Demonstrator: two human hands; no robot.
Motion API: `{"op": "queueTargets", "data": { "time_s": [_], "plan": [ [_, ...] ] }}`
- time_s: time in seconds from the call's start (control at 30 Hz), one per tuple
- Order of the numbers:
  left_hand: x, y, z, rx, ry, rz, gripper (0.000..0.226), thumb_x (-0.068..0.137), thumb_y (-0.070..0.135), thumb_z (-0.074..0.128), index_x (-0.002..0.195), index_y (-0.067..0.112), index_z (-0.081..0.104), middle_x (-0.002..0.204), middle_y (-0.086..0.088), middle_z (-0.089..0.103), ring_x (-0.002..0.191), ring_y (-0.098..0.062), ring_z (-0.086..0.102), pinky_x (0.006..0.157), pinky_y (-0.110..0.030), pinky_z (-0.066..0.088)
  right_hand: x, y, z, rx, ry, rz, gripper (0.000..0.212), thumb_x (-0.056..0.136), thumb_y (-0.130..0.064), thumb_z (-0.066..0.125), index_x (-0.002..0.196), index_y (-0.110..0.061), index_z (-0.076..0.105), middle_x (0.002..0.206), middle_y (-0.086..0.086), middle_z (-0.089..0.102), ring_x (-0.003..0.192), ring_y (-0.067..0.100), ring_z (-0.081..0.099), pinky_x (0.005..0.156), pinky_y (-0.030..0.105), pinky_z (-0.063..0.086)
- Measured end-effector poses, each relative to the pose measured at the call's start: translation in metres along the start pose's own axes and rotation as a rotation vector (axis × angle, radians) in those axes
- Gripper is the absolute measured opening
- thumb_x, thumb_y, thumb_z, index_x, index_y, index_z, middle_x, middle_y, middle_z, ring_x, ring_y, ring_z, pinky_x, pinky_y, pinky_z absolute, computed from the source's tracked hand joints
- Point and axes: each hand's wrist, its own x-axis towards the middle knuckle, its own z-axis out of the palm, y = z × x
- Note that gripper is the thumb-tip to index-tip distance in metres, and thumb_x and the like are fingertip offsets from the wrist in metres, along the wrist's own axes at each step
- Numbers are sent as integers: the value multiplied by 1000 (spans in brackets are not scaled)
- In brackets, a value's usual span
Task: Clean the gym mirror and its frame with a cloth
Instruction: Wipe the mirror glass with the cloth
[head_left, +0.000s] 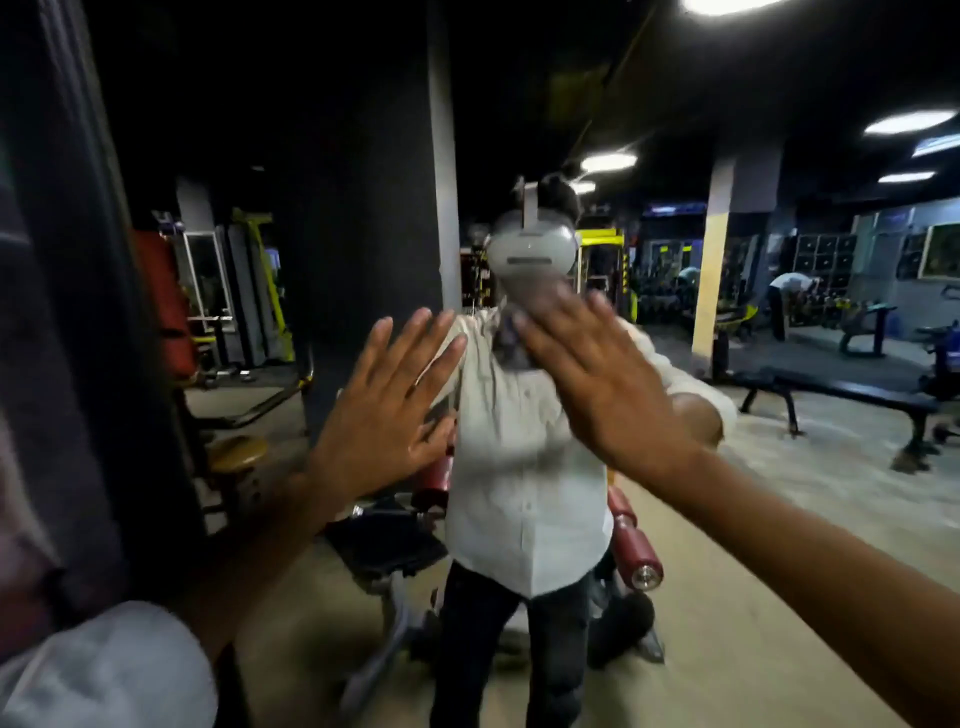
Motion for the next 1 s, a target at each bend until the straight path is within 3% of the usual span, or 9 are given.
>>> {"op": "queueTargets", "data": {
  "time_s": [0.1,0.23,0.33,0.47,0.6,0.7,0.83,0.87,1.0],
  "plan": [
    [-22,4,0,-6,-43,-16,75,107,45,40,168,5,22,176,-21,16,163,-38,14,131,-61,13,-3,-24,7,80,52,143,65,99,7,49,162,-4,35,171,16,27,161,35,16,131,55,12],
    [-40,9,0,-69,-57,-21,76,101,34,50,167,4,25,174,-22,18,163,-39,16,131,-62,14,-76,-76,48,128,-128,-119,54,112,-20,20,163,-5,30,172,18,20,161,35,11,132,50,3],
    [-51,9,4,-57,-75,-2,75,102,33,46,168,5,23,175,-22,17,163,-40,16,130,-62,16,-118,-93,64,92,-290,-279,64,111,-23,46,167,-12,19,176,10,12,163,29,10,132,49,3],
    [-55,11,11,-53,-33,-13,74,106,38,45,168,6,22,175,-20,18,162,-38,17,131,-61,17,-89,-78,39,25,-246,-263,60,110,-27,43,165,-12,27,175,9,18,162,29,13,132,50,6],
    [-59,13,16,-76,-8,-23,76,106,41,49,168,6,23,175,-20,19,162,-39,19,130,-62,19,-89,-93,42,-7,-184,-8,72,100,-15,57,165,-9,27,174,14,19,162,32,12,131,52,8],
    [-62,14,16,-78,-2,-20,77,106,41,48,169,6,21,175,-20,16,163,-38,16,131,-61,16,-136,-121,62,1,-349,-251,66,107,-17,53,167,-15,25,175,8,17,163,27,12,132,48,3],
    [-66,14,15,-80,-5,-27,76,104,36,51,168,6,24,176,-18,17,163,-36,16,131,-59,15,-106,-87,57,171,-467,-444,50,117,-34,26,164,-19,34,174,6,22,162,17,13,132,39,7],
    [-66,15,15,-105,17,-38,72,102,32,52,165,4,31,174,-19,22,163,-37,19,131,-59,17,-94,-75,48,133,-436,-389,51,116,-31,27,164,-15,33,174,9,22,162,20,13,132,41,6],
    [-34,15,11,-137,114,-50,49,95,23,57,140,6,55,154,-21,53,146,-41,47,127,-60,29,-63,-51,15,-16,-72,37,74,93,0,66,161,-6,37,171,16,27,160,35,21,127,60,23]
  ]
}}
